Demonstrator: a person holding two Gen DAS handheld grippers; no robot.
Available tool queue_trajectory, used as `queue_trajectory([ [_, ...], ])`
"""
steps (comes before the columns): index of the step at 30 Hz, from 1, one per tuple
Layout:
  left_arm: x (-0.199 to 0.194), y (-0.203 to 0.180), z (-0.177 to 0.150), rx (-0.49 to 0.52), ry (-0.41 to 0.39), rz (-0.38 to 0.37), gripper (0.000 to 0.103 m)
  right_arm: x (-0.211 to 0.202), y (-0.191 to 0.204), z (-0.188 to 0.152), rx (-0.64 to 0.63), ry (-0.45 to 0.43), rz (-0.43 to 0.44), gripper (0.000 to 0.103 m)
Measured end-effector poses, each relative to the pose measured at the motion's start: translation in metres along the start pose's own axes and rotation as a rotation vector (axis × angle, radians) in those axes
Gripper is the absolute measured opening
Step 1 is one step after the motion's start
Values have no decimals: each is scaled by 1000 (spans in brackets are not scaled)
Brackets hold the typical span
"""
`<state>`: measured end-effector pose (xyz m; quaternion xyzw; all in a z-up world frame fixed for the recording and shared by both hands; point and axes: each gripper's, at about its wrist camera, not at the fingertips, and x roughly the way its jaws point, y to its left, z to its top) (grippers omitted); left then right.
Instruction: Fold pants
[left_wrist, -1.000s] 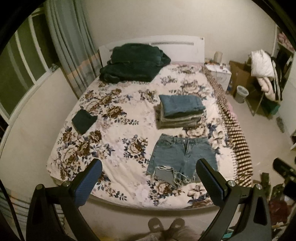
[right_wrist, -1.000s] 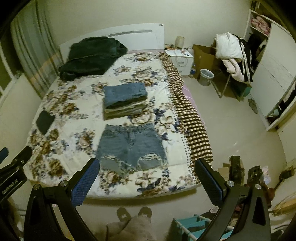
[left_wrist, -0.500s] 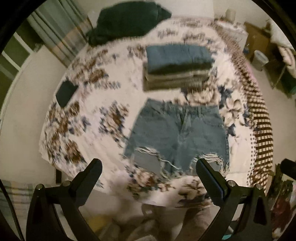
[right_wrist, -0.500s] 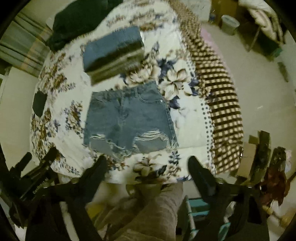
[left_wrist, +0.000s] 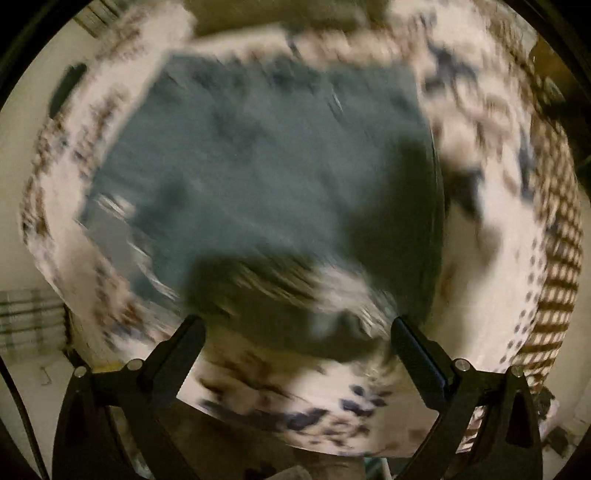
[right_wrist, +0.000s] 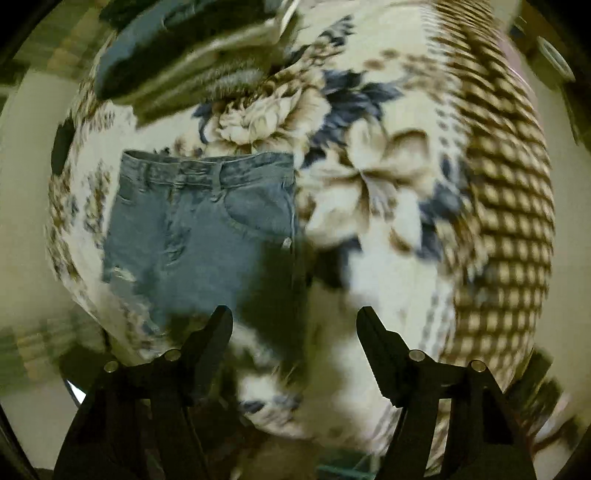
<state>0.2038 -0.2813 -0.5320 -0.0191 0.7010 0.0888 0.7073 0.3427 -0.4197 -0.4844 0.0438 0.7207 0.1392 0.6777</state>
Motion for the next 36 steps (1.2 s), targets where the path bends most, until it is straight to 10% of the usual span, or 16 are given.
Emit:
queue_trajectory([
  [5, 43, -49, -17, 59, 11, -32, 94, 67, 4, 49, -104, 44, 22, 72],
  [10, 63, -69, -21, 100, -12, -47, 56, 134, 2, 85, -87, 112, 57, 72],
  [12, 49, -63, -22, 92, -59, -69, 20, 149, -1, 91, -54, 123, 90, 72],
  [13, 43, -58, -23, 90, -70, -80, 14, 151, -2, 92, -39, 115, 116, 68],
  [14, 36, -50, -22, 86, -71, -102, 6, 151, -1, 91, -33, 108, 159, 42],
  [18, 12, -26, -22, 89, -103, -150, 3, 138, 11, 84, -54, 77, 182, 14],
  [28, -66, 65, -15, -22, -206, -280, 3, 53, 68, 79, -83, 7, 202, 10],
  [36, -74, 172, 16, -155, -245, -289, 3, 19, 185, 97, -142, -31, 181, 10],
])
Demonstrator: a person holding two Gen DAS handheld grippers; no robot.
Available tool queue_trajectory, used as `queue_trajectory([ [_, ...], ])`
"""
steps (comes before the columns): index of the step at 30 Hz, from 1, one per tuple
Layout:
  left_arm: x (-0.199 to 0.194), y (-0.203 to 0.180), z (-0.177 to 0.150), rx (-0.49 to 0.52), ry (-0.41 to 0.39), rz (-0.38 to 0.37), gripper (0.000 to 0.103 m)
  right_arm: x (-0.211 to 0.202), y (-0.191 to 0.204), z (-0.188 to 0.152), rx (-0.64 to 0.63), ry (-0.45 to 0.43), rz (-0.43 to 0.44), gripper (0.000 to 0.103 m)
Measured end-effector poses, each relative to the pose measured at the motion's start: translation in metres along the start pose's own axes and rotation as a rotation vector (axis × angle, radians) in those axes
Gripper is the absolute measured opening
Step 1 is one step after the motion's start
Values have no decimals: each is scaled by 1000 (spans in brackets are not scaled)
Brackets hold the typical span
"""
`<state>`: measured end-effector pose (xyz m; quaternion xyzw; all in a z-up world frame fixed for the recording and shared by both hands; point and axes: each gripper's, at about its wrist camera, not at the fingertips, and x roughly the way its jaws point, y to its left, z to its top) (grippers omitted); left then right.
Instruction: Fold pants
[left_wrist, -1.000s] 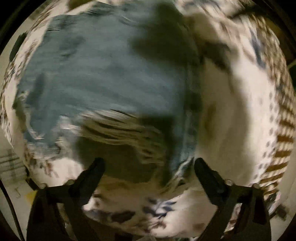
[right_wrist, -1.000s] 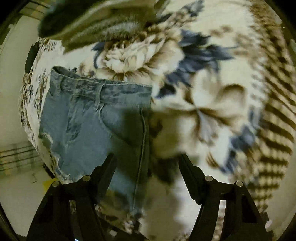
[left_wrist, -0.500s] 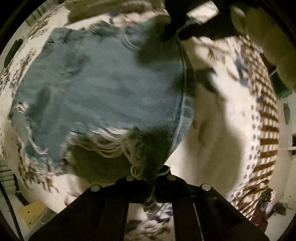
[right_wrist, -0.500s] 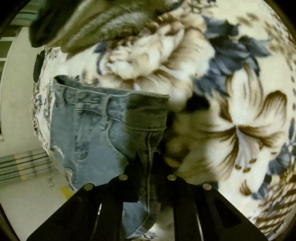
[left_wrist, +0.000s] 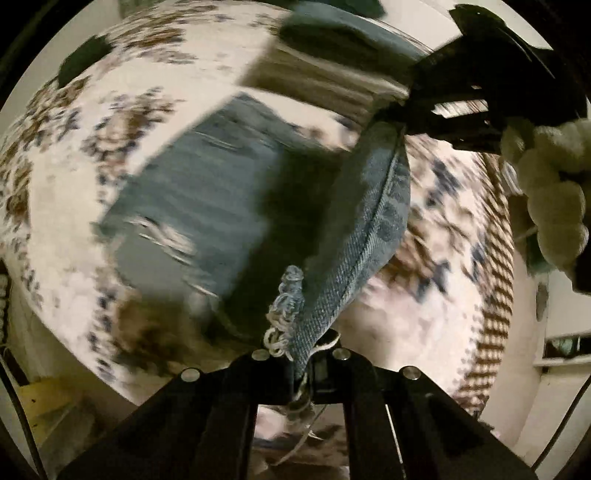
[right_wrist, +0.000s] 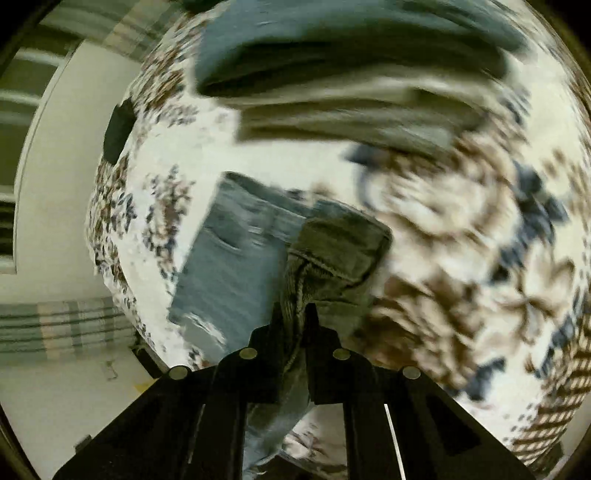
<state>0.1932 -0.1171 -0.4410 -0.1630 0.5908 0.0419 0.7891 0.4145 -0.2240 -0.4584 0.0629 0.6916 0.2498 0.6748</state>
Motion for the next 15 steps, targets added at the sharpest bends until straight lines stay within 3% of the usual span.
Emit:
queue_trajectory([
  [6, 25, 101, 37, -92, 25, 70, 3, 74, 115, 50, -134, 63, -122, 10],
  [11, 64, 167, 55, -162, 67, 112, 3, 153, 160, 78, -186, 139, -232, 10],
  [15, 88, 197, 60, -208, 93, 108, 4, 195, 181, 86, -214, 175, -304, 10],
])
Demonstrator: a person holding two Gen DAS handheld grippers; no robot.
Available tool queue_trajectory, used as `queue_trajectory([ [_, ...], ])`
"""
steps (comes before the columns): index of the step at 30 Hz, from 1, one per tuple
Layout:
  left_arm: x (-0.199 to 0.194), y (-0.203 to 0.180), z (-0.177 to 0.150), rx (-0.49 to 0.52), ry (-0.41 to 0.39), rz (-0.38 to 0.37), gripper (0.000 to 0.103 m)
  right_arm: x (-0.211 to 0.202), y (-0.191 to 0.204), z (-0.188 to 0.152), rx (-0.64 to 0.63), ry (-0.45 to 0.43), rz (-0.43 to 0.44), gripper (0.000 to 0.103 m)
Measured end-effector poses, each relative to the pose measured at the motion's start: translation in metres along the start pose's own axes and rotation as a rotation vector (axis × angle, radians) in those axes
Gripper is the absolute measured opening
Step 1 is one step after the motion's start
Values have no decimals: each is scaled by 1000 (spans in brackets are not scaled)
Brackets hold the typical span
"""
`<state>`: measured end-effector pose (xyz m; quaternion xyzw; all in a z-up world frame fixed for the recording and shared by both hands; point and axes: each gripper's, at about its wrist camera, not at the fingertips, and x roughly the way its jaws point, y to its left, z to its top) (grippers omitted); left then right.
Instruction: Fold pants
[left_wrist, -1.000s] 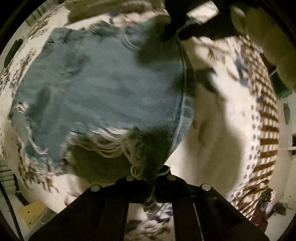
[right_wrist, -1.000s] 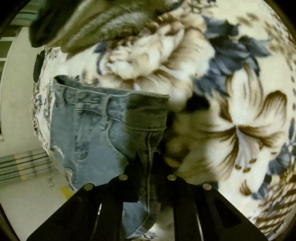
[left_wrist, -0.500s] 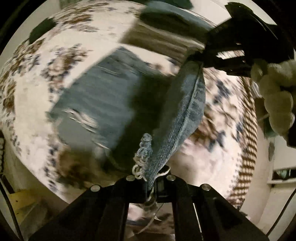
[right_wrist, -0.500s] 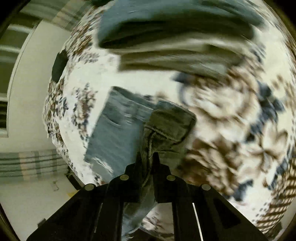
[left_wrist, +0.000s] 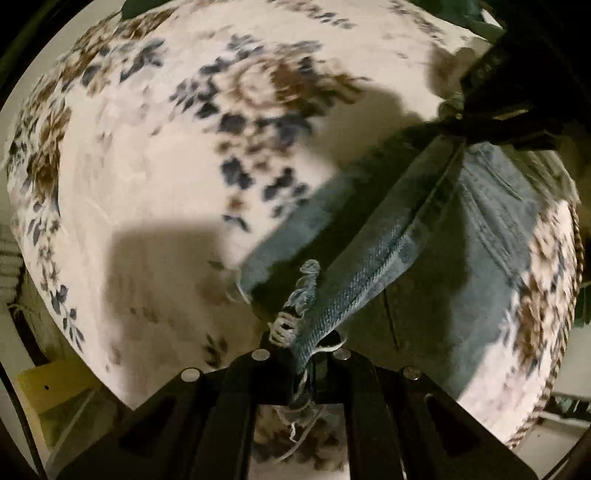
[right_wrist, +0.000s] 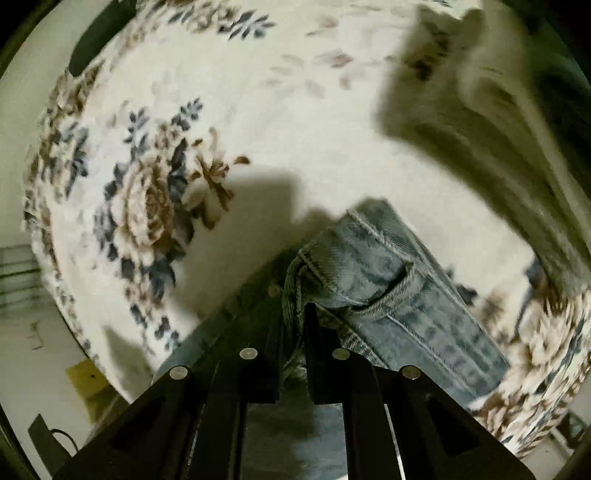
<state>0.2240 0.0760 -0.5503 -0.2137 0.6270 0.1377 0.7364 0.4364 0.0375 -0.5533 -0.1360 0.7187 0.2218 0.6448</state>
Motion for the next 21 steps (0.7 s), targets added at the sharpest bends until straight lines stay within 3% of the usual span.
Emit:
queue_trajectory([
  [2, 15, 14, 4, -48, 33, -12, 9, 10, 5, 7, 5, 21, -3, 13],
  [4, 20, 29, 4, -133, 64, -74, 11, 16, 4, 11, 22, 47, 32, 25],
  [6, 14, 42, 0, -199, 38, -107, 21, 11, 2, 11, 27, 40, 97, 75],
  [7, 10, 47, -2, -212, 21, -116, 23, 4, -1, 8, 30, 19, 137, 85],
  [8, 5, 51, -7, -231, 9, -135, 35, -3, -4, 4, 33, 0, 180, 87],
  [9, 2, 55, -12, -252, 5, -138, 60, -14, -9, -3, 37, -29, 216, 87],
  [11, -4, 63, -25, -310, -1, -149, 88, -30, -21, -16, 40, -74, 215, 87],
  [17, -12, 72, -86, -540, 38, -242, 88, -55, -90, -66, 113, -112, 184, 87],
  [21, -4, 57, -125, -731, 92, -368, 88, -40, -145, -96, 186, -88, 176, 87],
])
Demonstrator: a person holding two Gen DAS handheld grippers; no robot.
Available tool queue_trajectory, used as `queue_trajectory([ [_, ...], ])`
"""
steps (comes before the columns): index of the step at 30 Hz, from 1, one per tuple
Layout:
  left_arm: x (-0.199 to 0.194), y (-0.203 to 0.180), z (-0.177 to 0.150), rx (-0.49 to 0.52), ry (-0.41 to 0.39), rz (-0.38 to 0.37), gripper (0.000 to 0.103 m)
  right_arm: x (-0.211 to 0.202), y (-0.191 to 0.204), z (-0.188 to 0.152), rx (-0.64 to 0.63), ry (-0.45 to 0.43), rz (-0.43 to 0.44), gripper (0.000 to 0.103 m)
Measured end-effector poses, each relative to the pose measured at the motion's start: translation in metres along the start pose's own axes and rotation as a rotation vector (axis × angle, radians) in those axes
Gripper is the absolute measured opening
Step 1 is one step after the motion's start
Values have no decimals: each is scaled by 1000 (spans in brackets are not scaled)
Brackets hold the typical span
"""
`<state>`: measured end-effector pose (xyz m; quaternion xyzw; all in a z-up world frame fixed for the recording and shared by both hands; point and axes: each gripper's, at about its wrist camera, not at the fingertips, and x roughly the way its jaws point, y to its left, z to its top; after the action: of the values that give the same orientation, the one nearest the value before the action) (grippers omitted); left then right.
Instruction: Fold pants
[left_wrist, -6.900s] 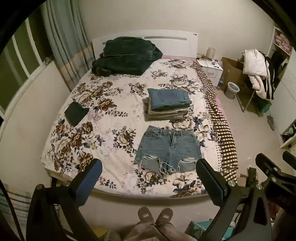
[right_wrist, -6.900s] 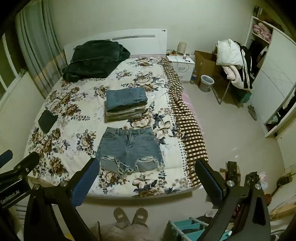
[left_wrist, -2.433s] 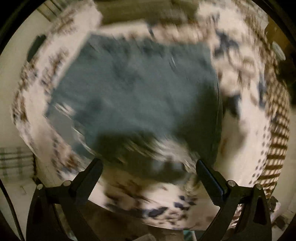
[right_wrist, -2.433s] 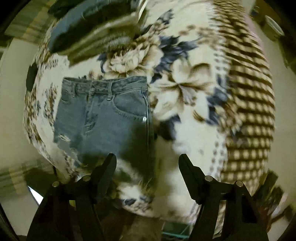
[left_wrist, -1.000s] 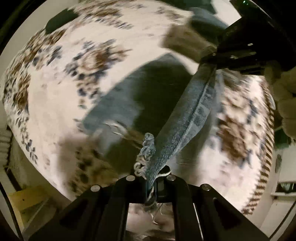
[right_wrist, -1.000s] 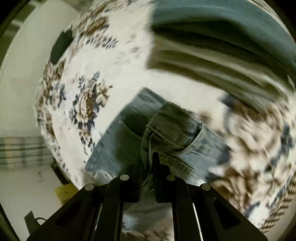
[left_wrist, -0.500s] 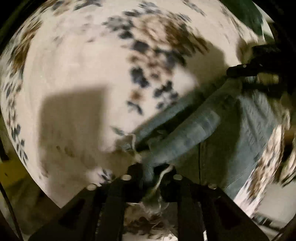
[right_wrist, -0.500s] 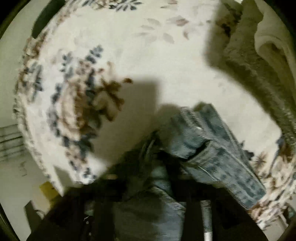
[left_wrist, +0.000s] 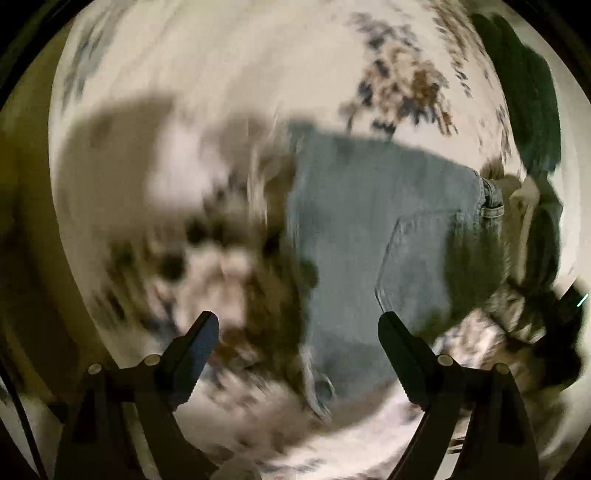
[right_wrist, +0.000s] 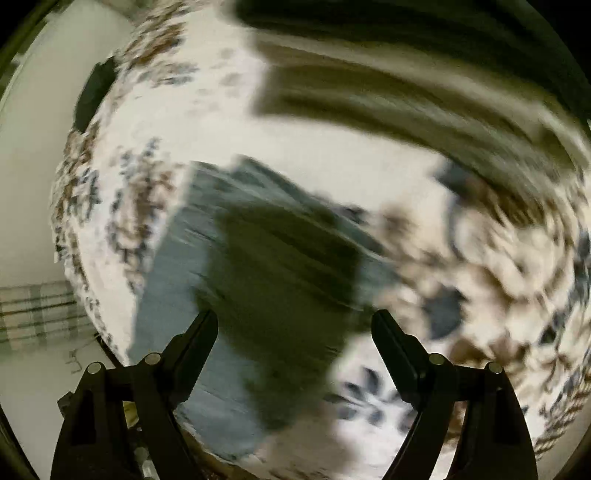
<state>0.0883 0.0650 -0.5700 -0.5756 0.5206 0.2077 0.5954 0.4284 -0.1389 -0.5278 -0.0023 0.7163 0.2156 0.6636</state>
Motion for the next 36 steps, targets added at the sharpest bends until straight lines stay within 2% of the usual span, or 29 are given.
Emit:
queue_trajectory([
  [3, 21, 2, -24, -139, 51, -86, 86, 11, -46, -10, 83, 19, 82, 87],
  [5, 33, 6, -38, -205, 72, -132, 86, 26, -70, -15, 134, 27, 199, 87],
  [8, 52, 14, -56, -329, 97, -216, 86, 50, -85, -14, 158, 45, 287, 87],
  [11, 72, 15, -59, -438, 115, -266, 86, 69, -88, -7, 172, 35, 369, 87],
  [12, 74, 15, -59, -448, 110, -263, 81, 74, -86, -6, 174, 27, 383, 88],
  [13, 79, 9, -53, -452, 96, -262, 77, 75, -87, -2, 180, 15, 401, 88],
  [14, 77, 7, -48, -435, 69, -236, 61, 75, -87, 1, 179, -7, 425, 81],
  [15, 75, 4, -44, -412, 45, -224, 51, 74, -85, 3, 163, -32, 405, 53],
  [16, 72, 2, -39, -385, 30, -222, 47, 72, -80, 5, 128, -48, 359, 48],
  [18, 59, -5, -31, -288, 9, -200, 34, 70, -77, -1, 135, -66, 330, 40],
  [21, 32, -17, -19, -141, -13, -150, 30, 51, -79, -23, 156, -103, 346, 30],
  [25, -22, -20, -5, 40, -75, -88, 30, 28, -82, -75, 214, -119, 346, 27],
  [28, -42, -4, 4, 106, -88, -67, 33, 28, -82, -128, 284, -94, 340, 27],
  [29, -42, 7, 5, 84, -83, -62, 38, 32, -82, -140, 294, -83, 341, 28],
  [31, -40, 32, 0, -23, -54, -123, 44, 42, -89, -155, 334, -75, 355, 34],
  [33, -40, 57, -9, -129, -43, -191, 61, 56, -97, -156, 390, -67, 377, 51],
  [34, -37, 60, -20, -159, -50, -204, 66, 61, -102, -156, 410, -59, 397, 56],
  [35, -34, 64, -30, -193, -58, -225, 73, 65, -108, -155, 427, -51, 414, 66],
  [36, -31, 69, -39, -223, -54, -243, 77, 67, -112, -154, 431, -49, 428, 69],
])
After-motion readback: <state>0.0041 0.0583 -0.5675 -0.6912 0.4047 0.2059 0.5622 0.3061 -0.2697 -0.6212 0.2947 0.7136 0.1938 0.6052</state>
